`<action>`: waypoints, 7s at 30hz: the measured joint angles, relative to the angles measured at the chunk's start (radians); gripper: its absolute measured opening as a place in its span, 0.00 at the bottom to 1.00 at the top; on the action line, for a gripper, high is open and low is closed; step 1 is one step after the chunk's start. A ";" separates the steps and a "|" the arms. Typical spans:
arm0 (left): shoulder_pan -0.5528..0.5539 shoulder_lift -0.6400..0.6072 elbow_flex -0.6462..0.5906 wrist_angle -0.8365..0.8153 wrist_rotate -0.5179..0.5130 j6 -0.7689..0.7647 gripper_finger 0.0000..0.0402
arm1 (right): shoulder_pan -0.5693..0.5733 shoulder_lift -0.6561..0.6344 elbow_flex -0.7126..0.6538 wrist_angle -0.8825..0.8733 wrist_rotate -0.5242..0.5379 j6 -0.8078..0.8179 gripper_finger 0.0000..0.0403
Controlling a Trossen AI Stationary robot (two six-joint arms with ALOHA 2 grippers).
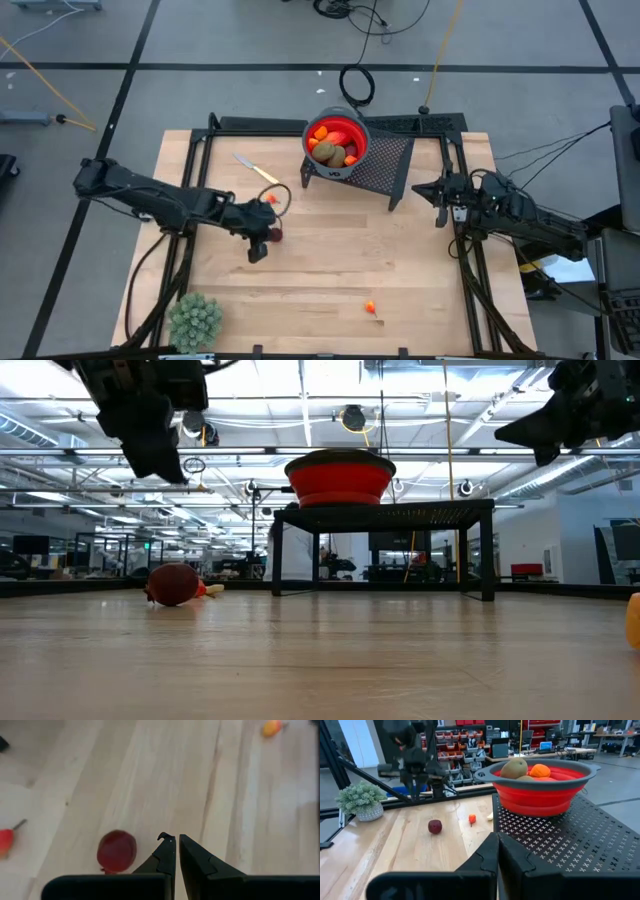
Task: Pick & Place Fruit
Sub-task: Put the pomegranate into the strainer bowl on the shelf
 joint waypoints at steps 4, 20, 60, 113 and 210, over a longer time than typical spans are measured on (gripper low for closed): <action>-0.007 0.077 0.035 -0.035 0.001 0.003 0.05 | 0.000 -0.008 0.000 0.000 0.000 0.000 0.00; -0.007 0.171 0.049 -0.052 -0.041 -0.035 0.21 | 0.000 -0.008 0.000 -0.008 0.000 0.000 0.00; 0.061 0.170 -0.090 0.101 -0.156 0.021 0.91 | 0.000 -0.008 0.000 -0.008 0.000 0.026 0.00; 0.057 0.014 -0.088 0.345 -0.087 0.193 0.50 | 0.000 -0.008 0.001 0.000 0.000 0.026 0.00; 0.075 0.028 -0.008 1.256 -0.591 0.131 0.47 | 0.000 -0.008 0.001 -0.016 -0.003 -0.008 0.01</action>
